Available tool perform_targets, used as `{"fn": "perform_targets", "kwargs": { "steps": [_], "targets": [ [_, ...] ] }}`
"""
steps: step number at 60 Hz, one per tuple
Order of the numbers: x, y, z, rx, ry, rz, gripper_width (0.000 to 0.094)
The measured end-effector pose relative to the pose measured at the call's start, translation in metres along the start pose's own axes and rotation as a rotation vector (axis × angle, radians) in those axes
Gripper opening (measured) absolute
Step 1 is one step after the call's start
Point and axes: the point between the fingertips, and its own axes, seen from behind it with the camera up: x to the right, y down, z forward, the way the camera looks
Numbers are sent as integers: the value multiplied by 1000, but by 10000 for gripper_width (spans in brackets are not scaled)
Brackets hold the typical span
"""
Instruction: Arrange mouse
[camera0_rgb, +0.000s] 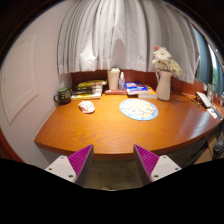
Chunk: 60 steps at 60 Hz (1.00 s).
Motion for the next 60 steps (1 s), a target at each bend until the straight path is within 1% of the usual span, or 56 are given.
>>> {"fn": "perform_targets", "kwargs": {
  "steps": [6,21,30,48,54,60],
  "targets": [
    [-29,-1,37,-29,-22,-10,796],
    [-89,-41,125,-73,-64,-30,804],
    [-113,-66,183,-92,-70,-12,807],
    [-128,-105,279,-137,-38,-38,810],
    [-130,-118,300,-146,-39,-33,788],
    [-125,-129,315,-147,-18,-17,702]
  ]
}}
